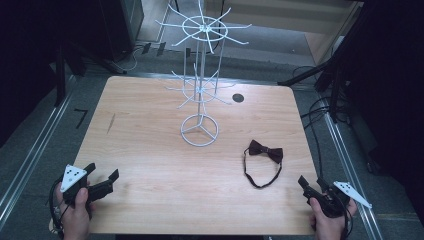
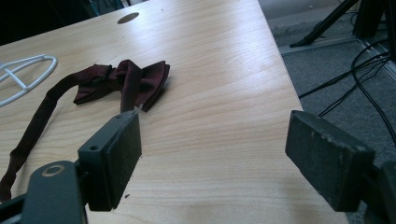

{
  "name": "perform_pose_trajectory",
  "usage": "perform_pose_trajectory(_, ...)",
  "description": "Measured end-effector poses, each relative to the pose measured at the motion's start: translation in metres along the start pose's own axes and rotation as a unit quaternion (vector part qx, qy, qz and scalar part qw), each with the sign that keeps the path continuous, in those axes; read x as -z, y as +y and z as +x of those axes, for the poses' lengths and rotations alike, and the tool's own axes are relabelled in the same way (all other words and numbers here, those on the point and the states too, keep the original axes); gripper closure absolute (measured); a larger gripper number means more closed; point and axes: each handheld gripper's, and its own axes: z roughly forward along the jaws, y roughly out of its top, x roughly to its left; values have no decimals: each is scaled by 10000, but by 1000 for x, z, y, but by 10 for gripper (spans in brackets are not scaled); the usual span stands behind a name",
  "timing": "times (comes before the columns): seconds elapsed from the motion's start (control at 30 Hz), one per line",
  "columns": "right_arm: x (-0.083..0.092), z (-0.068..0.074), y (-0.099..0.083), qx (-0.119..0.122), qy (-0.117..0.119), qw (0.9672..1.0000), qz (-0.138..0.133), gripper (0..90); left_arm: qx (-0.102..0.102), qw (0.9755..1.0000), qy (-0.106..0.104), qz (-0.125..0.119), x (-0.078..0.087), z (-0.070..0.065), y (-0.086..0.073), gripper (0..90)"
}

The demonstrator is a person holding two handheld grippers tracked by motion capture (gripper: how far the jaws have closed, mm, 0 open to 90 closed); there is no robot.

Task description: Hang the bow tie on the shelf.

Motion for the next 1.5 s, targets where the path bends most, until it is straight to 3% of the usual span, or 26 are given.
perform_pose_trajectory(0.23, 0, 4, 1, 144, -132, 9998, -36, 227, 1, 10000, 24, -9, 0, 0, 0, 139)
perform_pose_trajectory(0.33, 1, 3, 4, -103, -114, 9999, -15, 283, 4, 10000, 24, -4, 0, 0, 0, 139)
perform_pose_trajectory(0.47, 0, 8, 12, -135, -35, 9999, -38, 322, 7, 10000, 18, 1, 0, 0, 0, 138)
perform_pose_trajectory(0.67, -3, 31, 25, 284, 224, 9993, 20, 328, -22, 10000, 31, 2, -1, -1, 0, 138)
perform_pose_trajectory(0.83, -12, 48, 31, 583, 227, 9979, 146, 314, -52, 10000, 30, 33, -1, -1, 0, 139)
perform_pose_trajectory(1.1, -33, 63, 39, 659, 198, 9971, 314, 298, -50, 10000, 21, 35, -1, -1, 0, 139)
perform_pose_trajectory(1.5, -57, 88, 53, 1044, 346, 9917, 664, 311, -58, 10000, 8, 63, -1, -1, 1, 139)
